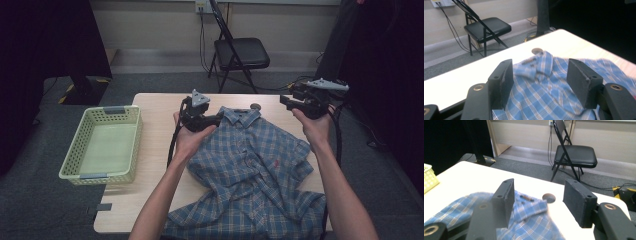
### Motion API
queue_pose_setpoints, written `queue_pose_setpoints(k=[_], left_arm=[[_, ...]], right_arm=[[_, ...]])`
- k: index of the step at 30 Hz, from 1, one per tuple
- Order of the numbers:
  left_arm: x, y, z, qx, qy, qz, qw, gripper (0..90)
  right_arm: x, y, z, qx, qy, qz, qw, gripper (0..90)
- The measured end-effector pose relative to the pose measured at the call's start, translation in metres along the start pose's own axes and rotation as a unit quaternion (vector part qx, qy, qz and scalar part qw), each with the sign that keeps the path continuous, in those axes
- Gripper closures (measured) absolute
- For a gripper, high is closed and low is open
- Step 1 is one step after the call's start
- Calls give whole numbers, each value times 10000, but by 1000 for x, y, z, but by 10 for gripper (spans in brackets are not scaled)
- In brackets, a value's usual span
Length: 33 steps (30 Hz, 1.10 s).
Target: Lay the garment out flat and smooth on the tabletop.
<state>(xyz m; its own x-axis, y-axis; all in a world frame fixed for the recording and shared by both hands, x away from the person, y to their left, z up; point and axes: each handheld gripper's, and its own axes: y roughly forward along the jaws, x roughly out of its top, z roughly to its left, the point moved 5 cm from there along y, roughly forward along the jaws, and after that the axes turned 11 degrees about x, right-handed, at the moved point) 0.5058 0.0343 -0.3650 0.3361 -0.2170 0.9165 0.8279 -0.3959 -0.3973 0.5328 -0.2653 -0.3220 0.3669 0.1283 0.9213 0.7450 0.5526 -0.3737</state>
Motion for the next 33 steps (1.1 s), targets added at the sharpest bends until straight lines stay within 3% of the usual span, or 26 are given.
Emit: queue_pose_setpoints(k=[2, 12, 16, 21, 25, 33], left_arm=[[-7, -4, -3, -65, -15, -8, 10000, 368], [-49, -26, -24, -494, 351, 192, 9980, 327], [-69, -29, -29, -566, 415, 418, 9967, 332], [-96, -28, -31, -666, 392, 679, 9947, 337], [-115, -27, -32, -707, 215, 770, 9943, 333], [-139, -14, -42, -823, 321, 1051, 9905, 304]], right_arm=[[-9, -4, 2, 73, 22, 9, 10000, 410], [-54, -29, 31, 765, -156, 280, 9966, 297], [-73, -32, 40, 926, -131, 403, 9948, 301], [-104, -25, 54, 1165, -152, 724, 9904, 335], [-125, -18, 64, 1257, -176, 855, 9882, 388], [-164, 2, 72, 1339, -118, 1108, 9847, 440]])
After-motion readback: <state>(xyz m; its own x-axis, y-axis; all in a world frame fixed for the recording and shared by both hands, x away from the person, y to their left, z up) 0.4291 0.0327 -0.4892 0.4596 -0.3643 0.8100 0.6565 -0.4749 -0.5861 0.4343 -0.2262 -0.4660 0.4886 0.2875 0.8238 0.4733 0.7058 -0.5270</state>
